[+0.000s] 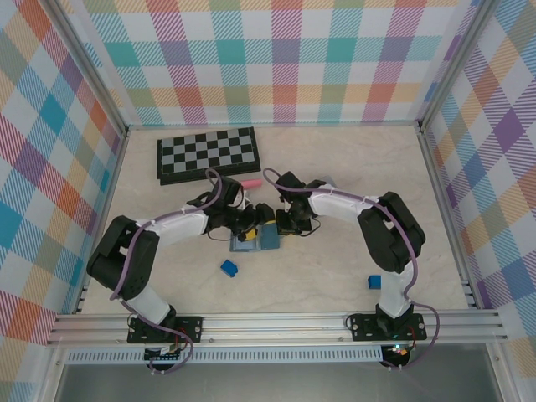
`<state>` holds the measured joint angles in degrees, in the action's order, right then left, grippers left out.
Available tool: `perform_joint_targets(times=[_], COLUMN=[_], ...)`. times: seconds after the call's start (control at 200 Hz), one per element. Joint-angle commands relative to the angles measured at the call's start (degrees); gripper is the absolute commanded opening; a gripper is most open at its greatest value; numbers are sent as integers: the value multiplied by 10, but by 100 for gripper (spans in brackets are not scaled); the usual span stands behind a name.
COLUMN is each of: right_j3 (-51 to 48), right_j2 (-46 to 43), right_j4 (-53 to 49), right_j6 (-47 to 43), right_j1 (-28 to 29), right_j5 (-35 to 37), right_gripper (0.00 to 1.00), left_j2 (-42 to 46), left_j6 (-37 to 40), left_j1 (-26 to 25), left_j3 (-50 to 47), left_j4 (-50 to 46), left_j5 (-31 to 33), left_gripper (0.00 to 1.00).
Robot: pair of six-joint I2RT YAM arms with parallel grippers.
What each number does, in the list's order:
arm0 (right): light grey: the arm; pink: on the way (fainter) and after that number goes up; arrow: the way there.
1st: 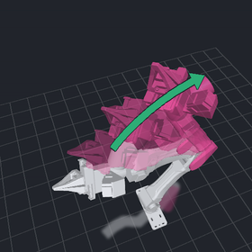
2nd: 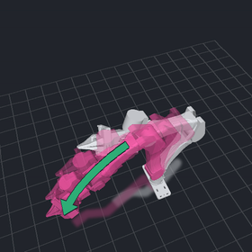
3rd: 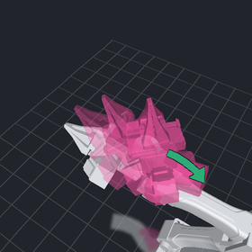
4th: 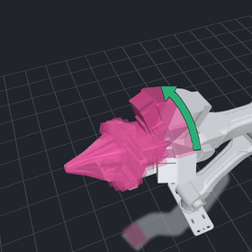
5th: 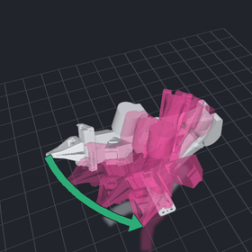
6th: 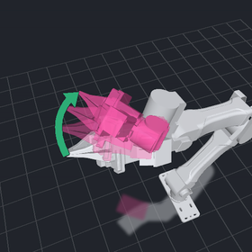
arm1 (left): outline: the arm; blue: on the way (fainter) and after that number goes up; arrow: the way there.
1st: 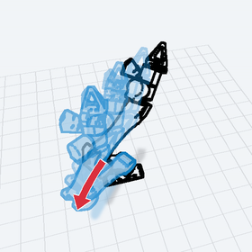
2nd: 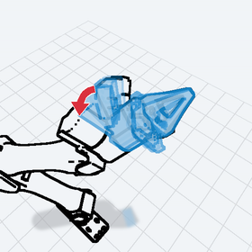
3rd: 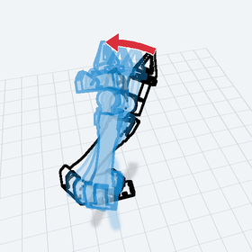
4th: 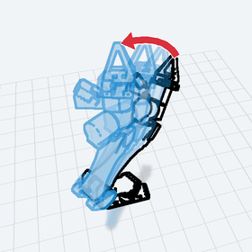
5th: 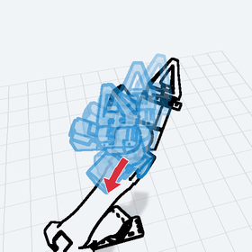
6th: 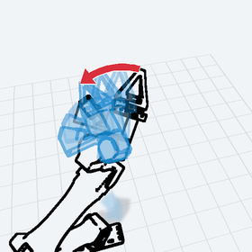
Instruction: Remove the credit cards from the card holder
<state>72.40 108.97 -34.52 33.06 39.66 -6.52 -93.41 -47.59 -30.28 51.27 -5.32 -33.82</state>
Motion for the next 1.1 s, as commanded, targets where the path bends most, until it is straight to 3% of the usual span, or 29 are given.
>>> perform_joint_targets(times=[0.0, 0.14, 0.395, 0.615, 0.815, 1.095], right_j3=[-22, -44, -81, -90, -93, -89], right_j2=[-39, -74, -119, -129, -125, -122], right_j4=[17, 23, 48, 55, 78, 101], right_j6=[20, 23, 36, 40, 38, 40], right_j1=[-9, -23, -35, -40, -40, -32], right_j5=[-12, -2, 0, -4, -47, -80], right_gripper=[26, 32, 32, 26, 17, 12], left_j2=[-17, -27, -56, -62, -64, -69], left_j6=[-15, -32, -47, -40, -28, -19], left_j1=[-13, -21, -31, -32, -32, -32], left_j3=[11, 1, 1, -12, -20, -22], left_j4=[43, 83, 107, 86, 62, 41], left_j5=[3, 12, 25, 52, 69, 87], left_gripper=[79, 79, 73, 56, 35, 18])
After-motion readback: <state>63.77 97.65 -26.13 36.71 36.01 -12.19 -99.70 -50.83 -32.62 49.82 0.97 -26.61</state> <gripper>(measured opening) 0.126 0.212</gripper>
